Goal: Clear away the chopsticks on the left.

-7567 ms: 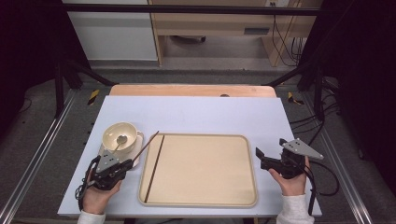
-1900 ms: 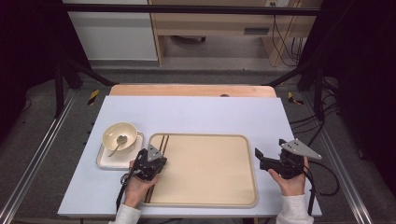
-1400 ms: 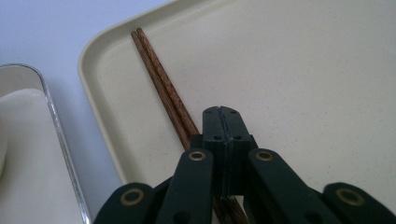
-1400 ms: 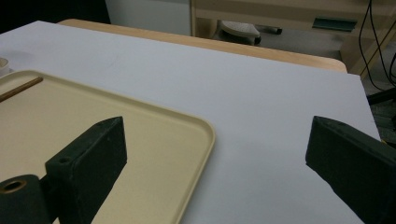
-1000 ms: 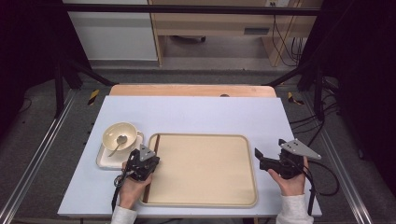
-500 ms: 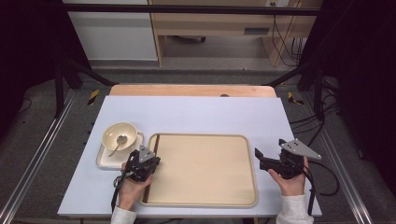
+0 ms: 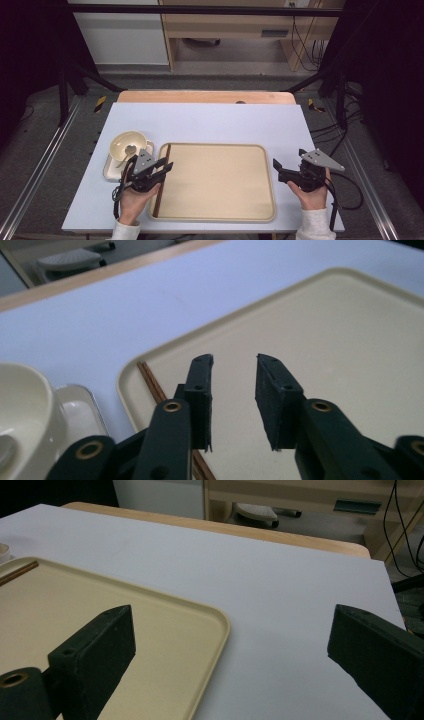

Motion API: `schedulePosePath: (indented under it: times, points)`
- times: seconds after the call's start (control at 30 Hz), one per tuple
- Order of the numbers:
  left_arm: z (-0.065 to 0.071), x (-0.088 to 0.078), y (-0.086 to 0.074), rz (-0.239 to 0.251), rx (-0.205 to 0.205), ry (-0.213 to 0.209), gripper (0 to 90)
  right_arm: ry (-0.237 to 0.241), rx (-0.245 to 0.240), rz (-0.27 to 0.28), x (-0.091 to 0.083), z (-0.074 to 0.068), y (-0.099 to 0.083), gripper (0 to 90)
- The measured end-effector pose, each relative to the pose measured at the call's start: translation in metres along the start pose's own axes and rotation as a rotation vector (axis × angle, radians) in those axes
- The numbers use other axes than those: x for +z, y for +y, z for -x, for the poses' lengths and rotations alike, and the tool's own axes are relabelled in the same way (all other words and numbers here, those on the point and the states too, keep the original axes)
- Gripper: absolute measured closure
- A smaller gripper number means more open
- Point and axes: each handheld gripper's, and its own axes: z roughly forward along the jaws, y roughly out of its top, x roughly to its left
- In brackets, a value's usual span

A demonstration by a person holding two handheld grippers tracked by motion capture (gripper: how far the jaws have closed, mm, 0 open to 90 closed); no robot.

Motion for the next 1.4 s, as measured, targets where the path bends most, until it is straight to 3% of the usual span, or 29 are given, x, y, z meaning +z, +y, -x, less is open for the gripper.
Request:
schedulePosePath:
  times: [0.27,0.5,0.7,0.97,1.4]
  points:
    - [-0.013,-0.025,0.019,0.076,0.002,0.020,50.9,-0.002,0.003,0.001,0.000,0.000,0.000,5.5]
    - [-0.027,-0.045,0.020,0.132,-0.028,0.047,41.2,-0.003,0.005,0.000,0.000,0.000,0.000,5.5]
    - [-0.034,-0.056,0.021,0.163,-0.015,0.069,34.9,-0.005,0.004,0.001,-0.001,-0.001,0.001,5.5]
    - [-0.050,-0.073,0.013,0.175,-0.037,0.105,28.2,-0.008,0.001,-0.004,0.000,-0.002,0.000,5.5]
    - [-0.071,-0.087,-0.006,0.145,-0.049,0.156,20.6,-0.006,0.004,0.001,0.000,-0.002,0.001,5.5]
